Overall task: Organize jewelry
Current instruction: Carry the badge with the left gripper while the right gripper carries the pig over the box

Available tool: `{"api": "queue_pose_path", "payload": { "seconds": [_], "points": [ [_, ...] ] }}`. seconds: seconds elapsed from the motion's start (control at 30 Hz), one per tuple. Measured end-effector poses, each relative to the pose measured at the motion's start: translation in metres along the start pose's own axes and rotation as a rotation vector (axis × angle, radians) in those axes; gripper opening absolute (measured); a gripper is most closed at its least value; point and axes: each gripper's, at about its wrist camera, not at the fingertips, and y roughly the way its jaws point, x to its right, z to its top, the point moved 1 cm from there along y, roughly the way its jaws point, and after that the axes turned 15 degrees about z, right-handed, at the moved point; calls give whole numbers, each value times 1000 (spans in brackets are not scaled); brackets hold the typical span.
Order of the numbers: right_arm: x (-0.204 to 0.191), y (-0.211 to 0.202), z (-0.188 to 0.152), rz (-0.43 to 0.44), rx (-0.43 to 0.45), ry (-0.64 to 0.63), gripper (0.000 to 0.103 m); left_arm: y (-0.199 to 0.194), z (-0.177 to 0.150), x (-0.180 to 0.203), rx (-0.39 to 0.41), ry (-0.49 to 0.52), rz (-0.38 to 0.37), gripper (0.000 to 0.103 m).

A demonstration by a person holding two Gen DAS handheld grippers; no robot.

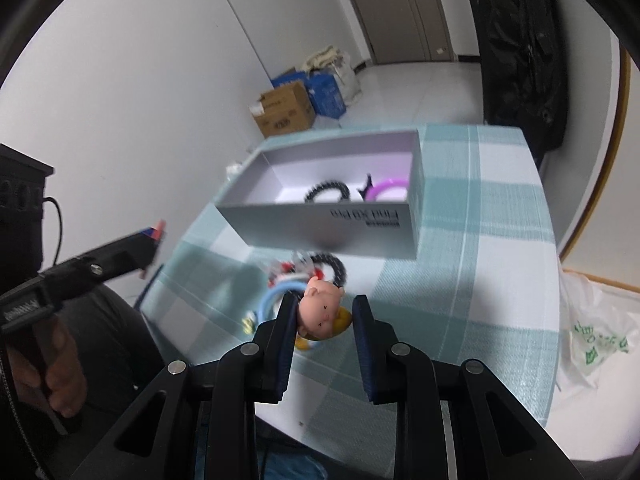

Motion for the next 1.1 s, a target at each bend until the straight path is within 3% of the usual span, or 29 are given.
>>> {"api": "queue_pose_path", "payload": {
  "seconds": [0.27,0.57,1.1],
  "points": [
    [1,-1,16,57,49,20,26,7,9,11,-6,21,34,38],
    [-8,-2,31,71,89,-4,26,17,31,4,-15,-19,25,38],
    [-2,2,93,73,100,-67,26,45,64,0,-40,-23,4,38]
  ]
}}
